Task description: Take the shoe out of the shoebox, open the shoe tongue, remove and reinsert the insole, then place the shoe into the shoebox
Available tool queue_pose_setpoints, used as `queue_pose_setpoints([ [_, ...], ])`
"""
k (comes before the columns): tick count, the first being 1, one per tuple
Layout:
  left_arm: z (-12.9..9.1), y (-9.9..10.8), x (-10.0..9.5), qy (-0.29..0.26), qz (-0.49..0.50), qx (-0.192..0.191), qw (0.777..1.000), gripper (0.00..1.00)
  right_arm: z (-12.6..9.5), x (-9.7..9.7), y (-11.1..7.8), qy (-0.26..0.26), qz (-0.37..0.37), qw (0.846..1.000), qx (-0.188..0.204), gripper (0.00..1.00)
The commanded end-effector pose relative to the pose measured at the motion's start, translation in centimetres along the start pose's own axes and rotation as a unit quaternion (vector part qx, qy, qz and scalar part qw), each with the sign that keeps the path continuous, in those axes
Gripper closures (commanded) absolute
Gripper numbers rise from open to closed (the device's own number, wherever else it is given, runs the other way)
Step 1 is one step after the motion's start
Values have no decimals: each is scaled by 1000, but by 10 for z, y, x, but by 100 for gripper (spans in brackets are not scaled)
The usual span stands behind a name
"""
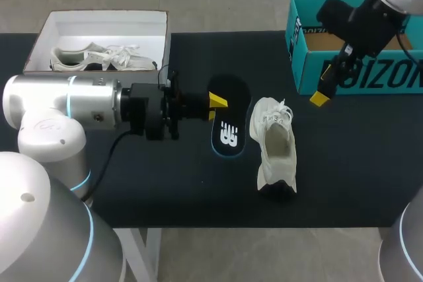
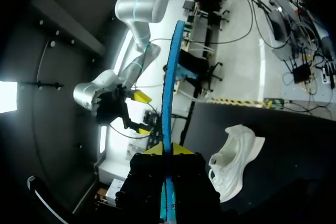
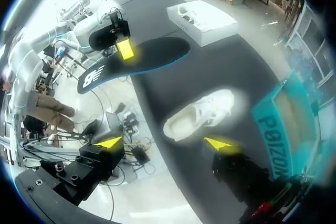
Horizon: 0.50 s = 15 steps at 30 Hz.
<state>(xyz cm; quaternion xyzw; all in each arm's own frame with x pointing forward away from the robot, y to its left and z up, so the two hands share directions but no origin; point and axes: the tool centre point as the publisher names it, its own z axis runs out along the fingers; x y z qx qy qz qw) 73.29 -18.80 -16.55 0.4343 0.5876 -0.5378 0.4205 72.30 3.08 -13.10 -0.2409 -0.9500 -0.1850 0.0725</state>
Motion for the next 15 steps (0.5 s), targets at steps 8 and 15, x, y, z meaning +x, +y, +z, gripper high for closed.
queue_pose_setpoints([
  [8,1,1,0,1,0,0,1000,100,2,-8,-33,-35,24,999,26,0],
  [15,1,1,0,1,0,0,1000,100,-5,-19,-64,-38,6,999,9,0],
])
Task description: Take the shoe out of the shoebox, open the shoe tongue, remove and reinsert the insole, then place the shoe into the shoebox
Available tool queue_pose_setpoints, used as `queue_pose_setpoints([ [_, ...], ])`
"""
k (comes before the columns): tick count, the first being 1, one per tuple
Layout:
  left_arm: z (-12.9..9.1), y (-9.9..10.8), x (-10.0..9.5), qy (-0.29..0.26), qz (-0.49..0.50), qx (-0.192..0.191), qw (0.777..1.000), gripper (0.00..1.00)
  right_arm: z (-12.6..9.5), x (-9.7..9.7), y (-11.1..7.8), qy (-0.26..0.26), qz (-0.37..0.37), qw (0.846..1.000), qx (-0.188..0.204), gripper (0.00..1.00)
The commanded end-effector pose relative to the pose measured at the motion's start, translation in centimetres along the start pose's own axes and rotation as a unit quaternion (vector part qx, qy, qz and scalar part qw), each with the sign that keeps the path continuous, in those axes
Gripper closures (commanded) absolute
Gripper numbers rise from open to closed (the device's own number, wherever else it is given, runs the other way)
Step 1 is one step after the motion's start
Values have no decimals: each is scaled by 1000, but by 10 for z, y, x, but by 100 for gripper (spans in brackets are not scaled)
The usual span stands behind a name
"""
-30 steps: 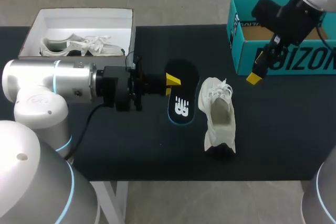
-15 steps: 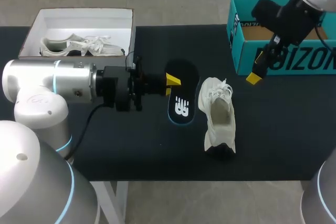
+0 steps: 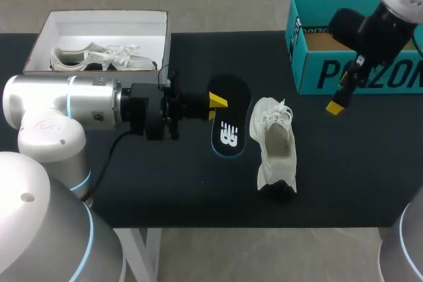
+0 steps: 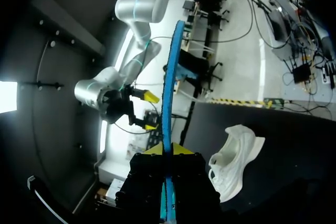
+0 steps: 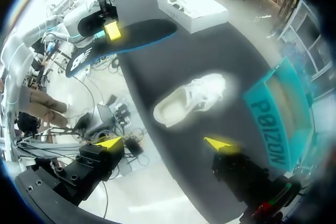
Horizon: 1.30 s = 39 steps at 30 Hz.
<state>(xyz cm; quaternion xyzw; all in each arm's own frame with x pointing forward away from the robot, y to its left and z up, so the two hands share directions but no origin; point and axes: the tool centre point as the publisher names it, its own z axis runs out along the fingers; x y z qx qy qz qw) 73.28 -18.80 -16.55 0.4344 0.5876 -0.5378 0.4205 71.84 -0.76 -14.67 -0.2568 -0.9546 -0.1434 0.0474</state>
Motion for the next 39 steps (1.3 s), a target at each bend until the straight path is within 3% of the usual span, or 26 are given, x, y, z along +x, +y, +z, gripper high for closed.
queue_pose_setpoints([
  [1,1,1,0,1,0,0,1000,100,-4,-6,-30,-5,-4,1000,-20,0],
  [19,1,1,0,1,0,0,1000,100,-32,-56,-82,-27,7,999,-27,0],
  [39,1,1,0,1,0,0,1000,100,-33,-59,-82,-19,20,999,-21,0],
])
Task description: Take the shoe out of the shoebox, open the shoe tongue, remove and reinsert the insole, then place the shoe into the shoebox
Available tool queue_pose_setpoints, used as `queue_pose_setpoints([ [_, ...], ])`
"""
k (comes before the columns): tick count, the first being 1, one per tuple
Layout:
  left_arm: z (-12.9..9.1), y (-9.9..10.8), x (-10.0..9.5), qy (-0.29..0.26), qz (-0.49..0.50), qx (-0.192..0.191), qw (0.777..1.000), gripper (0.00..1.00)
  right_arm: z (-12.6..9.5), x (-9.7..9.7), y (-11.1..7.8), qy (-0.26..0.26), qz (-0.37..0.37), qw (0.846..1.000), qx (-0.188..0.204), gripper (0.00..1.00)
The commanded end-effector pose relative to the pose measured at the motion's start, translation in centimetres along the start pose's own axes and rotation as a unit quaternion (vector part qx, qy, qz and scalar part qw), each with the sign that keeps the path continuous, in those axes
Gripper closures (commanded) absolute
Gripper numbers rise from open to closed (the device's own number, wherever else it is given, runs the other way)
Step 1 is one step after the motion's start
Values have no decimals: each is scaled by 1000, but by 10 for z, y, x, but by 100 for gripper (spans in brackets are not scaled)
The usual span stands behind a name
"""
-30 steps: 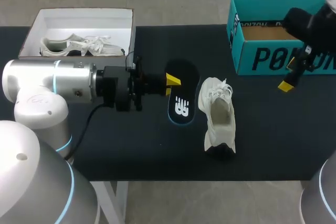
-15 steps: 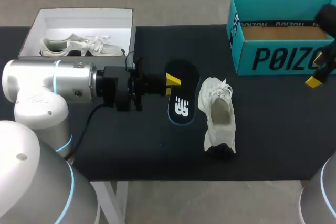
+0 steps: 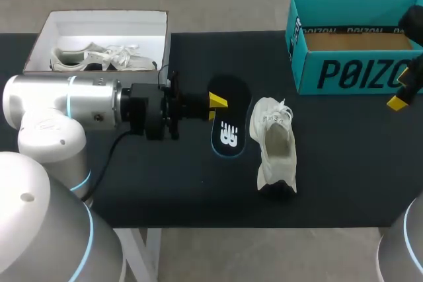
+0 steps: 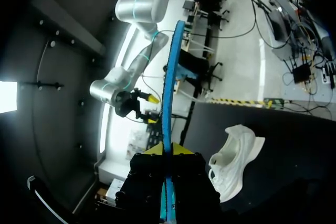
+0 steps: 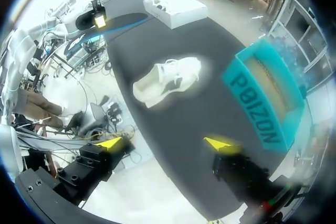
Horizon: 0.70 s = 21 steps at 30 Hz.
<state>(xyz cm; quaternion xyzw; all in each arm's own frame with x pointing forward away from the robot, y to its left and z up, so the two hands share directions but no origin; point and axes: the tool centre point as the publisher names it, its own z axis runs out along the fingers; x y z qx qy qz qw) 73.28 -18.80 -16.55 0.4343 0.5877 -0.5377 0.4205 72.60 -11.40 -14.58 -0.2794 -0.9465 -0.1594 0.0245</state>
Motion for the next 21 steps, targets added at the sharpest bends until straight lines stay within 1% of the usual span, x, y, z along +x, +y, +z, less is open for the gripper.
queue_pose_setpoints([
  [1,1,1,0,1,0,0,1000,100,0,-2,2,2,0,1000,3,0],
  [4,0,-2,5,-4,-18,0,1000,100,0,-2,2,2,0,1000,3,0],
  [7,-1,-7,15,5,-42,-4,999,100,0,-2,2,2,0,1000,3,0],
  [11,-2,-14,31,25,-77,-11,997,100,0,-2,2,2,0,1000,3,0],
  [14,-3,-19,48,31,-108,-13,994,100,0,-2,2,2,0,1000,3,0],
  [17,-1,-25,63,44,-135,-5,990,100,0,-2,2,2,0,1000,3,0],
  [21,5,-31,76,51,-165,10,985,100,0,-2,2,2,0,1000,3,0],
])
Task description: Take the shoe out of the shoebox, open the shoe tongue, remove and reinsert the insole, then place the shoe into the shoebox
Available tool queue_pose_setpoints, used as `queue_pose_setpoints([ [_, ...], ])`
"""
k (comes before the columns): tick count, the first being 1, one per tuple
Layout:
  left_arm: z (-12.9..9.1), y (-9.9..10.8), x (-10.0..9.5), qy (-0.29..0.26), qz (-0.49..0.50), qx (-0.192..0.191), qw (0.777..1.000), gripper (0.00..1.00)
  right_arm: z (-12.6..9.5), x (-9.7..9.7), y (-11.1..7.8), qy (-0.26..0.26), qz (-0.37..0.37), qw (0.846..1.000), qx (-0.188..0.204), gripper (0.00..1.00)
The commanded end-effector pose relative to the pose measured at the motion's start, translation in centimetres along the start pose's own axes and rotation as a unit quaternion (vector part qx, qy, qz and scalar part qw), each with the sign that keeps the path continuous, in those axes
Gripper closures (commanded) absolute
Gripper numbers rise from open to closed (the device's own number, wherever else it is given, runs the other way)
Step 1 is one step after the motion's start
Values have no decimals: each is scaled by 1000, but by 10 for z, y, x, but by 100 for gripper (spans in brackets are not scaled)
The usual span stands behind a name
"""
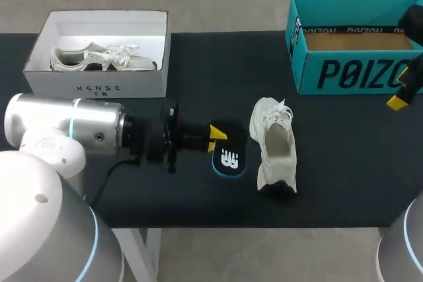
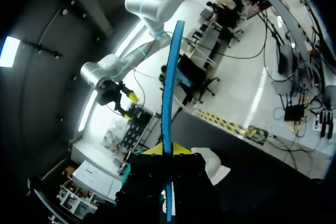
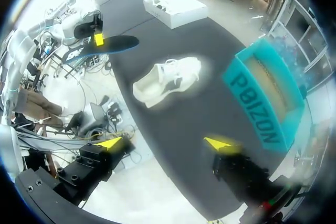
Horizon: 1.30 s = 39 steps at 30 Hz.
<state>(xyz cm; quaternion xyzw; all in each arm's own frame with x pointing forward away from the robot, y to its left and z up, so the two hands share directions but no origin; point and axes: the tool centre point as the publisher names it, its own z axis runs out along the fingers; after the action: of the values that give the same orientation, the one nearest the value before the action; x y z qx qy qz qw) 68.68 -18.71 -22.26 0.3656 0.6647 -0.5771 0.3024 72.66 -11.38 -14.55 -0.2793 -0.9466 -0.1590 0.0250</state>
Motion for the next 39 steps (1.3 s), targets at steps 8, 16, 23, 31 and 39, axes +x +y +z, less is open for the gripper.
queue_pose_setpoints([
  [8,16,6,27,22,-47,34,998,100,0,-2,1,2,0,1000,2,0],
  [16,54,7,19,37,-24,83,996,100,0,-2,1,2,0,1000,2,0],
  [23,91,15,11,44,-8,120,992,100,0,-2,1,2,0,1000,2,0],
  [31,118,18,9,45,-15,142,989,100,0,-2,1,2,0,1000,2,0],
  [39,122,29,16,50,-28,122,991,100,0,-2,1,2,0,1000,2,0],
])
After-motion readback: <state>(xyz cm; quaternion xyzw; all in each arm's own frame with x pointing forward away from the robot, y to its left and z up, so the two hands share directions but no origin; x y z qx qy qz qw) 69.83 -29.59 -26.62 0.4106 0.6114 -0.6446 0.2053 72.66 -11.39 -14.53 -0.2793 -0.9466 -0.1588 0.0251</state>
